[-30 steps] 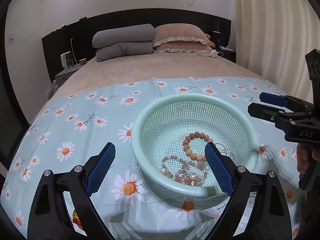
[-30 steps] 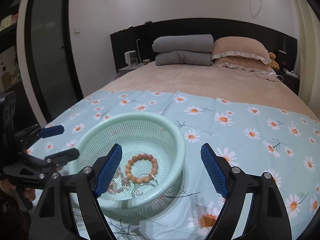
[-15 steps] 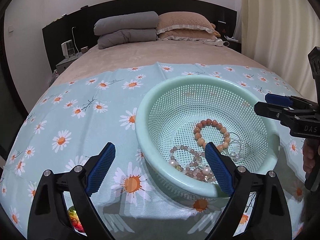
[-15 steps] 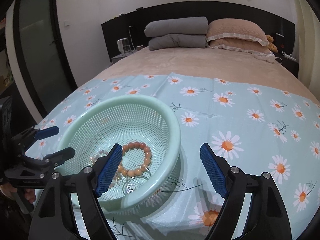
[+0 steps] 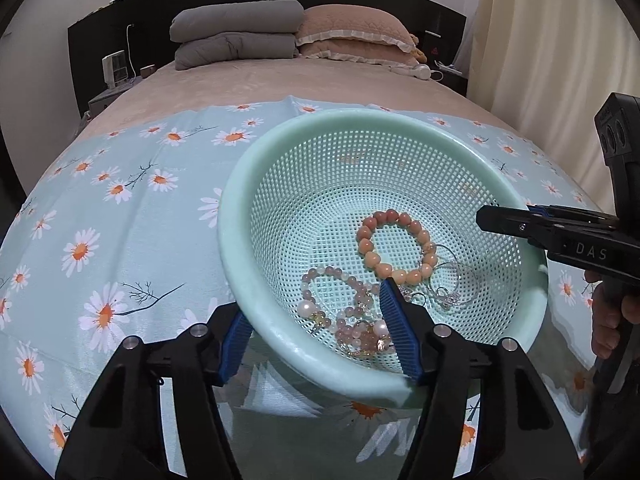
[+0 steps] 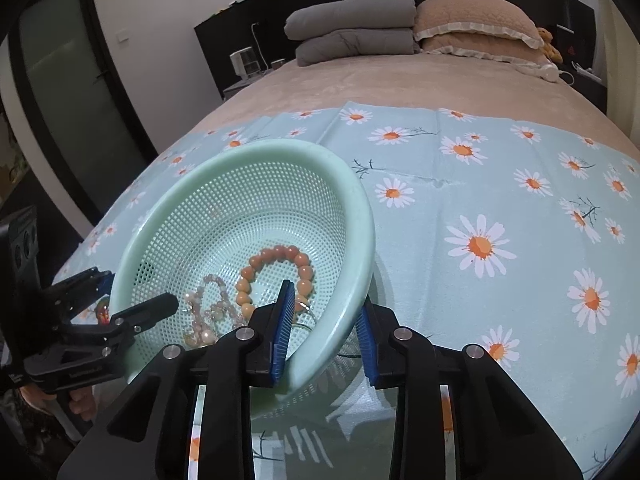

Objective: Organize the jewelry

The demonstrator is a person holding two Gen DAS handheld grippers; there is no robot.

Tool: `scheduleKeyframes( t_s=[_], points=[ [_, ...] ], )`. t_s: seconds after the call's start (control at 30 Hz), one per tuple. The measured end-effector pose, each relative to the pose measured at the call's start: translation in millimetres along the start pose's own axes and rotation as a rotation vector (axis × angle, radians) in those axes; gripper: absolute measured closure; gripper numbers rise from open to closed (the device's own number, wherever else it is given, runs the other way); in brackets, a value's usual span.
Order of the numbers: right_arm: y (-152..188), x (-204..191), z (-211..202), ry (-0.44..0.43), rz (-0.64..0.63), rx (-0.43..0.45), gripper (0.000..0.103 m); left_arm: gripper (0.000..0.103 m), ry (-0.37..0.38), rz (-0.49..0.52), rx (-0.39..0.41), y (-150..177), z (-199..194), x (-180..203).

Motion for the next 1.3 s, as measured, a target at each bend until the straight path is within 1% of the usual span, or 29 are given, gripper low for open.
scheduleKeyframes(
  t_s=[0.03, 0.13, 0.2, 0.3, 0.47, 0.63, 0.9, 1.03, 1.13, 1.3],
  points=[
    [0, 1, 0, 0.003, 0.004, -0.005, 0.077, 0.048, 0.011, -0.009, 0.0, 1, 0, -1],
    [0, 2, -7, 0.002, 0.002, 0.0, 0.077, 0.055, 0.018, -0.041, 0.002, 1, -4, -5],
    [1, 1, -14, 0.015, -0.006, 0.009, 0.078, 0.055, 0.017, -0.038, -0.002, 2, -6, -2],
    [3, 5, -21, 0.015, 0.006, 0.0, 0.078, 0.055, 0.004, -0.037, -0.01, 5, -8, 4],
    [12, 11, -42, 0.024, 0.004, 0.006, 0.078, 0.055, 0.009, -0.023, -0.011, 10, -20, 22],
    [27, 26, -74, 0.059, 0.009, 0.015, 0.078, 0.055, 0.008, 0.013, -0.018, 17, -34, 56],
    [62, 64, -113, 0.104, 0.059, -0.011, 0.078, 0.055, 0.05, 0.05, -0.043, 34, -42, 112],
    [80, 79, -119, 0.121, 0.091, -0.037, 0.078, 0.055, 0.063, 0.064, -0.066, 43, -39, 133],
    [93, 86, -118, 0.125, 0.108, -0.063, 0.078, 0.055, 0.066, 0.068, -0.087, 50, -37, 142],
    [104, 89, -110, 0.113, 0.115, -0.085, 0.078, 0.055, 0.064, 0.056, -0.108, 59, -33, 141]
  ],
)
Point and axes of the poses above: each gripper's, at about its wrist camera, not at the fingertips, and z roughly the way its jaws point, x to its right, y to its underside, the point moved 4 cm from there along z, roughly the way its jaws point, and after that the axes turned 14 degrees about y, right-handed, at the moved point
